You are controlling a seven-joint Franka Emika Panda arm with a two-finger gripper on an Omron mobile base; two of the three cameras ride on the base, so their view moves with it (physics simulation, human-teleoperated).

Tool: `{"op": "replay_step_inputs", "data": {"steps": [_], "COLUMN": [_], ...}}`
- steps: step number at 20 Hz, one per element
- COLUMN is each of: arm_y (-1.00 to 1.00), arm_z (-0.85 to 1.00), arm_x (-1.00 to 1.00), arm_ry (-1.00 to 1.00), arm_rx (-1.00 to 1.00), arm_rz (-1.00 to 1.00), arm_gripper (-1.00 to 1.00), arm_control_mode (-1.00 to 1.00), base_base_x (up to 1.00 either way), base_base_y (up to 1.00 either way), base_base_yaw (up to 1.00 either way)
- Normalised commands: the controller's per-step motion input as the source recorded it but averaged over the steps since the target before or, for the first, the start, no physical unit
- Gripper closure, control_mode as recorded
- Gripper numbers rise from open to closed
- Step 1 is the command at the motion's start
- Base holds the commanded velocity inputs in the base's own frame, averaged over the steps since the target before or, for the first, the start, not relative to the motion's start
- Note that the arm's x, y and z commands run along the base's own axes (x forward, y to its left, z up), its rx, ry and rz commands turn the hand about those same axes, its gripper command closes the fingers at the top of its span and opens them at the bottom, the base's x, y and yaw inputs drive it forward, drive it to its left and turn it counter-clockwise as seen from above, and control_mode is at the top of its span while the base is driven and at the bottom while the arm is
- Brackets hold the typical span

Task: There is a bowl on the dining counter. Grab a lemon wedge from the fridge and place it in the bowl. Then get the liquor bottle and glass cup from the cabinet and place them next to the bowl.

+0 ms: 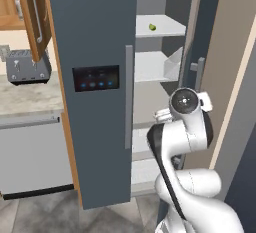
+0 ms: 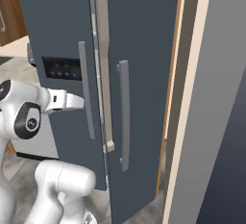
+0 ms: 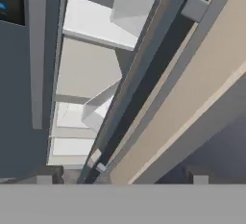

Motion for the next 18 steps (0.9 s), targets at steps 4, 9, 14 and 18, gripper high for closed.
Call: {"op": "replay_step_inputs", "data": {"steps": [4,9,14,18], "arm_y": [0.92,0.61,0.06,-0.01], "arm_z": [0.31,0.33,0.16,0.0], "arm_x": [0.03,0.47,0.72,0.96], "arm_ry": [0.04,0.06,0.08,0.1], "arm_rx": [-0.23,-0.16,-0.14,-0.09], "arm_rz": [0.27,0.23,0.05,0.0], "arm_gripper": [-1.0,-1.0,-1.0,-1.0], "arm_control_mode": [-1.0,-1.0,-1.0,-1.0], "base_base_x": [0.0,0.0,0.0,0.0], "base_base_y": [0.0,0.0,0.0,0.0], "base_base_yaw": [0.0,0.0,0.0,0.0]}}
